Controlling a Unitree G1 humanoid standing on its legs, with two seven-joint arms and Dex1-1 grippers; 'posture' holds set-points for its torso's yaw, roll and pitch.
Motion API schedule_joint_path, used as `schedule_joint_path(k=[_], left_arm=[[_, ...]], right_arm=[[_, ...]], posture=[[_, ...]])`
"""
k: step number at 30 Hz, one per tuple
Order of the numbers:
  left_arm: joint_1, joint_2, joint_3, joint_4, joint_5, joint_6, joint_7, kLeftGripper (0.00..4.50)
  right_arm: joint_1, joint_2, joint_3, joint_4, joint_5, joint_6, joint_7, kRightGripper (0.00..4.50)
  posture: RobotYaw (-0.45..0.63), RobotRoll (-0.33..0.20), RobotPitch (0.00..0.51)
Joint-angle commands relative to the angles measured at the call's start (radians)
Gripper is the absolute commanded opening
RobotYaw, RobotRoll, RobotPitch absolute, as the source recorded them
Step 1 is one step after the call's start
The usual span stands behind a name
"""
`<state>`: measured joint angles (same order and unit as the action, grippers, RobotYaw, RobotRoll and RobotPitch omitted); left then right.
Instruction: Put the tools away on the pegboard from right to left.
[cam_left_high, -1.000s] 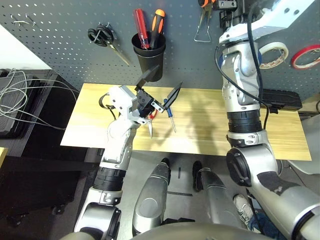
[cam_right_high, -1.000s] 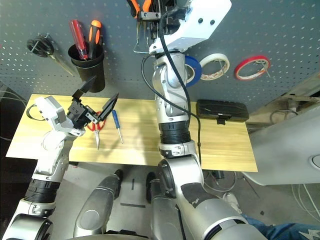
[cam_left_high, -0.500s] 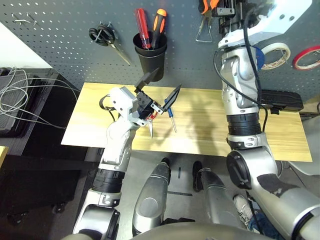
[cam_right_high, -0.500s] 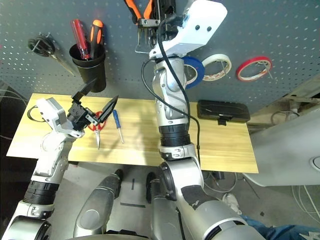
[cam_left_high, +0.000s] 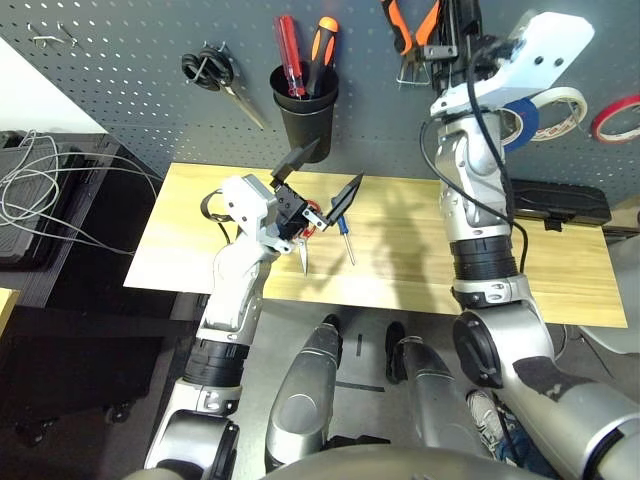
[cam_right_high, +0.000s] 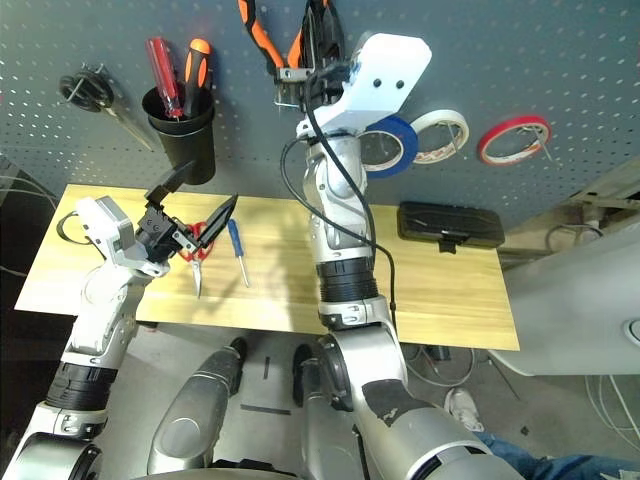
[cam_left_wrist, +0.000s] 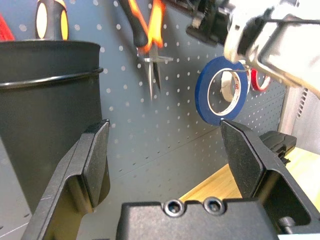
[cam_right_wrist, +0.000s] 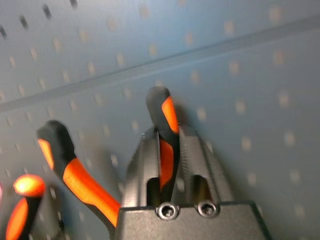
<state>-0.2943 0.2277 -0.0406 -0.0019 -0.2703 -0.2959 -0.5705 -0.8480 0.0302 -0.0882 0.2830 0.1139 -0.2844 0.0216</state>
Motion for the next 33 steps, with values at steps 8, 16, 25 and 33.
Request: schedule_joint_path(k=[8,16,25,33], left_arm=[[0.035,0.016,-0.016,-0.014,0.018,0.002,-0.016,4.5],[0.01,0.015,-0.029,0.052,0.051,-0.013,-0.018,4.5],[-0.003,0.018,-0.067,0.069,0.067,0.111,-0.023,4.5],[-0.024,0.018,-0.137,0.148,0.133,0.297,-0.017,4.5]], right_arm=[[0.281,-0.046,0.142,-0.455,-0.021,0.159,0.088,4.48],[0.619,-0.204,0.225,-0.574,-0.058,0.122,0.236,4.48],[0.629,-0.238,0.103,-0.366,-0.021,0.177,0.225,4.48],[0.637,-0.278,0.087,-0.216,-0.003,0.286,0.293,4.48]], posture=[[0.23,0.0,0.35],[0.2,0.0,0.344],[0.2,0.0,0.338],[0.21,0.0,0.338]])
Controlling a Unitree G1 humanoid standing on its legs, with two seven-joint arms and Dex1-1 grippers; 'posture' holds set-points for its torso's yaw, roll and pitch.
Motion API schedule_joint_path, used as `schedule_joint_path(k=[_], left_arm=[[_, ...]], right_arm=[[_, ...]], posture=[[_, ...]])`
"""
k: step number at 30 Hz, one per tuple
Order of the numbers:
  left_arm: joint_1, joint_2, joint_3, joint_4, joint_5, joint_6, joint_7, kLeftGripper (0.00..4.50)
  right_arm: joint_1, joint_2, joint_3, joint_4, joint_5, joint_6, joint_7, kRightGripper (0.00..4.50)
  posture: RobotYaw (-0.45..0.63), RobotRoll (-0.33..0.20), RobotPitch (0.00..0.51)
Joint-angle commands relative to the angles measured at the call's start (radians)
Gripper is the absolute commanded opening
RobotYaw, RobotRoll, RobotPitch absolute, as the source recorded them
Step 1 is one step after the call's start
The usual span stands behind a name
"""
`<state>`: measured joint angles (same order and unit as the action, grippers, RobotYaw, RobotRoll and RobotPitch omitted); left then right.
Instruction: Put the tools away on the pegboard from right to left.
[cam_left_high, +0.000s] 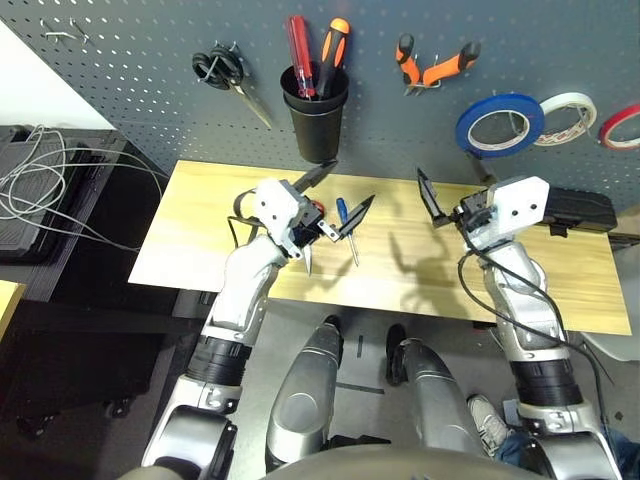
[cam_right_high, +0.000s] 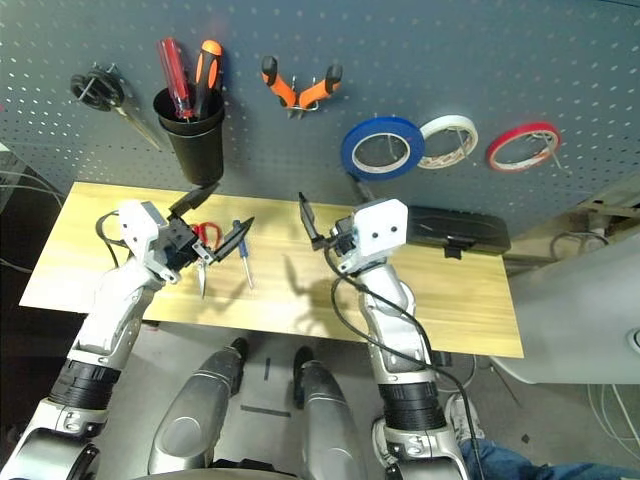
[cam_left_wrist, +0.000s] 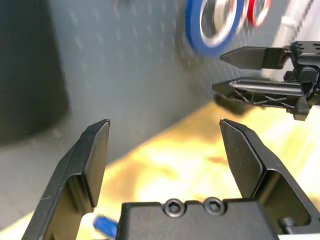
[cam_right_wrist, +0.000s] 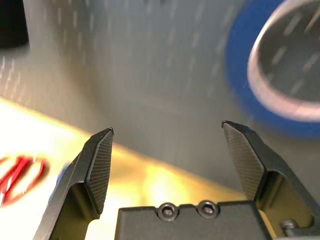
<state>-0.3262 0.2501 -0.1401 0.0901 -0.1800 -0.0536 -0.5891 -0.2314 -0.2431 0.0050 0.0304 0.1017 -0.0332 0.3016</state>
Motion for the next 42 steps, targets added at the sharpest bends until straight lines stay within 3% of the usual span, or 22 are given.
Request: schedule_joint_path(k=[1,11,19,26,38,42], left_arm=[[-0.005,-0.005,-0.051,0.093,0.072,0.062,0.013,4.5],[-0.217,-0.088,-0.021,0.465,0.175,0.151,0.182,4.5],[-0.354,-0.174,0.065,0.728,0.161,0.227,0.319,4.5],[-0.431,-0.207,0.137,0.948,0.149,0.245,0.373,4.5],[-0.447,-0.239,0.168,1.025,0.14,0.282,0.336,0.55],[-0.431,-0.243,0.172,0.975,0.132,0.225,0.312,0.53]], right_arm=[[0.023,-0.006,-0.011,0.044,0.013,0.051,0.017,4.48],[0.087,-0.058,0.016,0.107,0.022,0.134,0.143,4.48],[0.046,-0.044,0.023,0.114,0.032,0.137,0.186,4.48],[0.007,-0.008,0.064,0.065,0.025,0.171,0.208,4.48],[-0.015,-0.001,0.061,0.038,0.022,0.198,0.193,4.5],[-0.029,-0.008,0.056,0.043,0.025,0.194,0.199,4.5]], posture=[[0.21,0.0,0.339],[0.19,0.0,0.357],[0.16,0.0,0.359],[0.13,0.0,0.357],[0.1,0.0,0.34],[0.11,0.0,0.323]])
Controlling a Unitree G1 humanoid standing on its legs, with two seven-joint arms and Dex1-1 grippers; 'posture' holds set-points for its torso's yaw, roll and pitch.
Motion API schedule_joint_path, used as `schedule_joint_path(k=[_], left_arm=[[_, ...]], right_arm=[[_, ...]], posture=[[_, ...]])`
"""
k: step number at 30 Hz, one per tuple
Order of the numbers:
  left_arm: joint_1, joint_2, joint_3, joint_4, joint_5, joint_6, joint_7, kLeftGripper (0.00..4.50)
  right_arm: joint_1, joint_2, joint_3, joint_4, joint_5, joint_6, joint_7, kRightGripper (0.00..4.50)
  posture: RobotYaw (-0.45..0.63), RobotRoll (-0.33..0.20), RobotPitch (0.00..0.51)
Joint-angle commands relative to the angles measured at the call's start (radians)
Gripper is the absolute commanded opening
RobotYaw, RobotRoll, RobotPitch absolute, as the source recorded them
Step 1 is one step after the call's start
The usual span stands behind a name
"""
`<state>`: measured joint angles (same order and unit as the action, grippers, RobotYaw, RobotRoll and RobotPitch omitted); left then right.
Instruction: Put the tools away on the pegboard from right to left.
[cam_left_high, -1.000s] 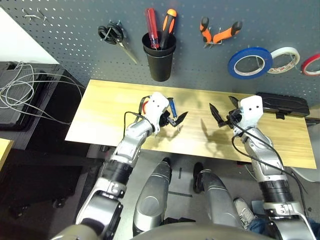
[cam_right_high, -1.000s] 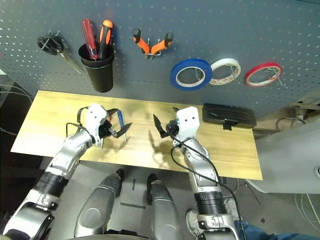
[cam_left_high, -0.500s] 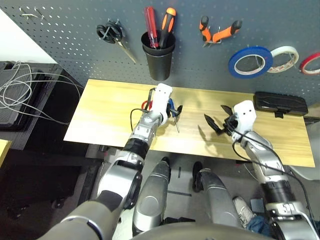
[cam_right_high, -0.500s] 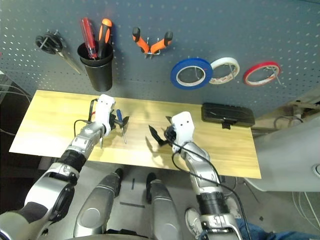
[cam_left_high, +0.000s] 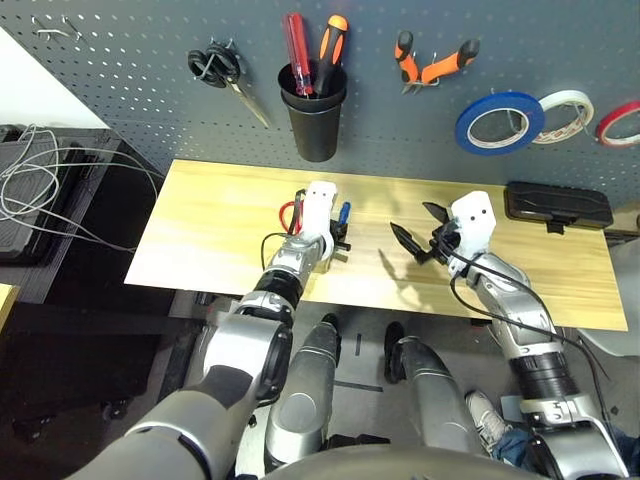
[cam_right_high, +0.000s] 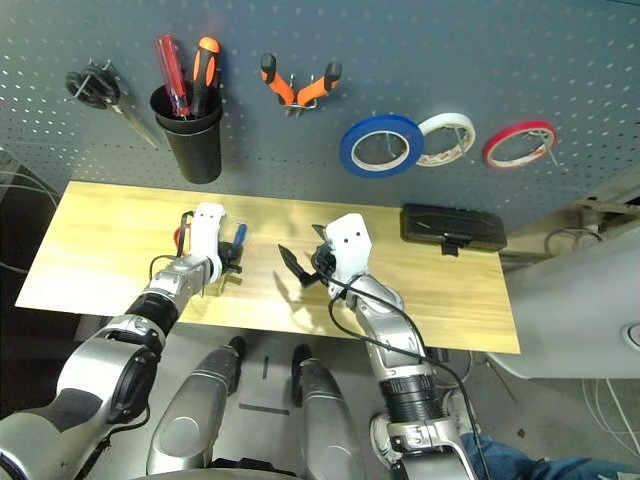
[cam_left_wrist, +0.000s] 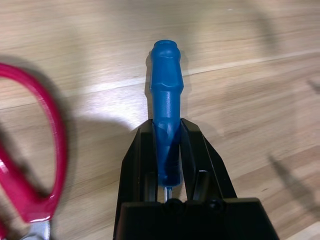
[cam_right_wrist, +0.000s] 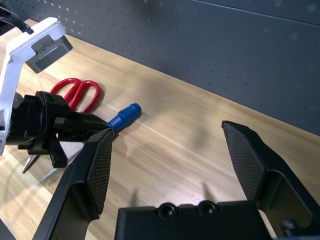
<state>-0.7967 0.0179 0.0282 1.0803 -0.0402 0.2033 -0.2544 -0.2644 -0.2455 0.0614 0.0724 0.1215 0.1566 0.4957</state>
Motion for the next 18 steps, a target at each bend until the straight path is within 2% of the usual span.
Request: schedule_joint_path(k=[1,3,7,12,15,18], left_arm=[[0.055,-0.011,0.0,-0.054,-0.01,-0.064,-0.038,0.53],[0.086,-0.01,-0.009,-0.124,-0.013,-0.124,-0.069,0.53],[0.259,-0.004,-0.02,-0.466,-0.044,-0.241,-0.122,0.53],[0.46,0.02,-0.018,-0.843,-0.076,-0.218,-0.111,0.53],[0.524,0.039,-0.031,-0.985,-0.12,-0.219,-0.156,0.53],[0.556,0.071,-0.067,-1.057,-0.138,-0.239,-0.22,0.53]], right_arm=[[0.0,-0.008,-0.003,-0.004,0.007,0.005,0.008,4.5],[-0.006,-0.012,-0.006,-0.008,0.012,0.005,0.012,4.5],[-0.006,-0.029,-0.008,-0.038,0.037,0.016,0.049,4.5],[-0.006,-0.068,-0.006,-0.046,0.061,0.031,0.108,4.5],[-0.015,-0.084,-0.008,-0.039,0.075,0.038,0.136,4.5],[-0.028,-0.094,-0.001,-0.023,0.076,0.035,0.159,4.5]], posture=[[0.11,0.0,0.32],[0.11,0.0,0.314],[0.11,0.0,0.296],[0.13,0.0,0.282],[0.14,0.0,0.277],[0.15,0.0,0.272]])
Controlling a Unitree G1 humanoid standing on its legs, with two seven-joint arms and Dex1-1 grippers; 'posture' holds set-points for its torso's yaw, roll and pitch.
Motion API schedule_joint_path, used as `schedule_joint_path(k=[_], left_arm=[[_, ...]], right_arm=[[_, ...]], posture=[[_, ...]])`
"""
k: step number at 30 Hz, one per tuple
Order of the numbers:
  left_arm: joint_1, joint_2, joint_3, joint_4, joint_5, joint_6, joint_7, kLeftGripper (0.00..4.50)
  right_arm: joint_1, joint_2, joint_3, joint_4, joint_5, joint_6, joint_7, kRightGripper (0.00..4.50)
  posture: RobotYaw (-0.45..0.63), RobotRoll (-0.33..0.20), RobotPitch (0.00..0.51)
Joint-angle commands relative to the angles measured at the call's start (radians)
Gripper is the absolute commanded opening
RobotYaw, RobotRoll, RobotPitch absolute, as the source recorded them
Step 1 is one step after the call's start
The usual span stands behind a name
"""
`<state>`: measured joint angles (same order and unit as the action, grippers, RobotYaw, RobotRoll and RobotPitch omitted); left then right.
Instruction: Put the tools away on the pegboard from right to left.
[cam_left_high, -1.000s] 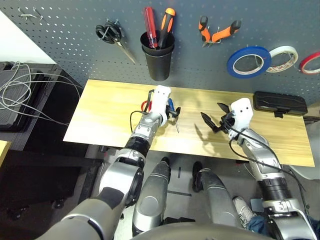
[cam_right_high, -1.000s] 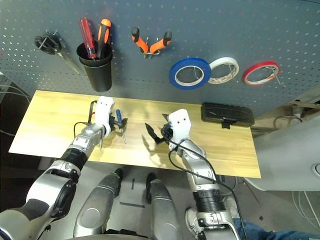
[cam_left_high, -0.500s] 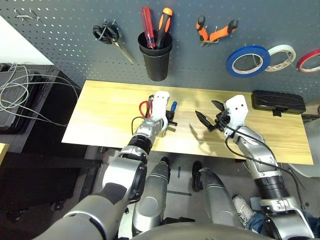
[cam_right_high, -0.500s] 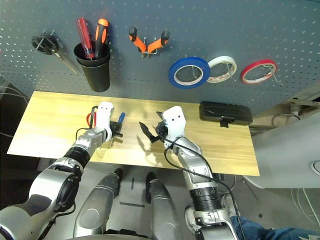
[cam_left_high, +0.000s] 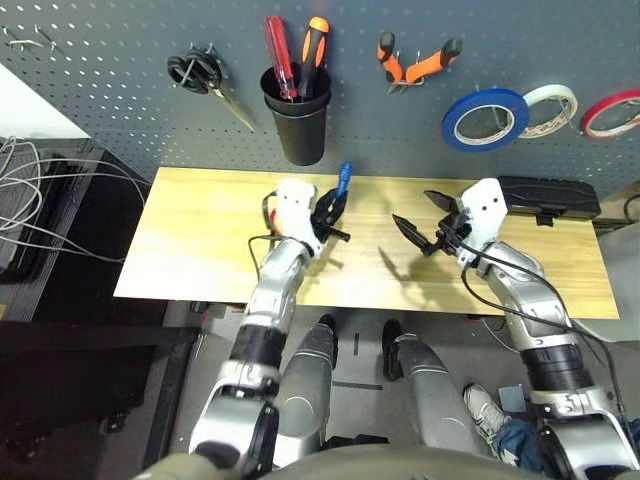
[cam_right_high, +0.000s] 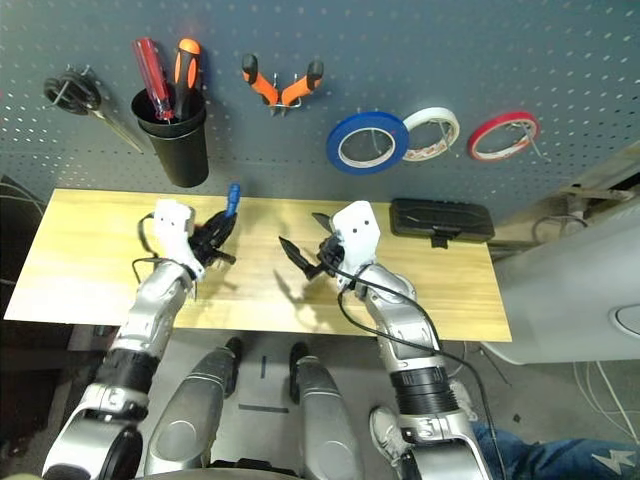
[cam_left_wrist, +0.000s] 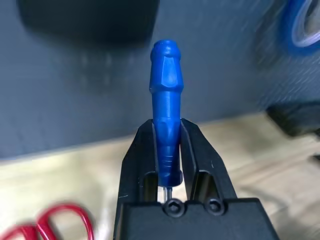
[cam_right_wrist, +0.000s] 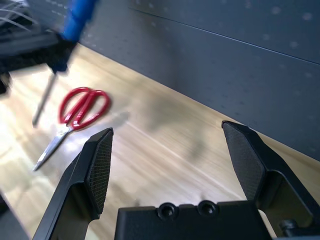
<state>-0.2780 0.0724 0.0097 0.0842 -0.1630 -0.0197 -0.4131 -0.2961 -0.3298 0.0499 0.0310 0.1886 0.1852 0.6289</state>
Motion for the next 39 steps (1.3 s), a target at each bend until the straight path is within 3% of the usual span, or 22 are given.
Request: schedule_joint_path(k=[1,10,23,29,39], left_arm=[[0.041,0.024,-0.056,-0.071,-0.018,-0.019,-0.074,0.53],[-0.022,0.036,-0.063,-0.23,-0.129,-0.014,-0.13,0.53],[-0.34,0.033,0.057,-0.247,-0.256,0.041,-0.024,0.53],[-0.426,0.046,0.125,-0.207,-0.291,0.02,0.008,0.53],[-0.474,0.036,0.146,0.042,-0.206,-0.183,0.011,0.53]], right_arm=[[0.0,-0.01,0.011,0.025,0.008,0.002,0.03,4.5],[-0.11,0.045,0.008,-0.002,0.065,0.023,0.046,4.5],[-0.181,0.066,0.033,-0.043,0.091,0.045,0.076,4.5],[-0.207,0.102,0.039,-0.084,0.122,0.077,0.071,4.5],[-0.263,0.161,0.032,-0.061,0.115,0.043,0.031,4.5]], posture=[[0.15,0.0,0.271],[0.16,0.0,0.273],[0.15,0.0,0.276],[0.15,0.0,0.273],[0.15,0.0,0.272]])
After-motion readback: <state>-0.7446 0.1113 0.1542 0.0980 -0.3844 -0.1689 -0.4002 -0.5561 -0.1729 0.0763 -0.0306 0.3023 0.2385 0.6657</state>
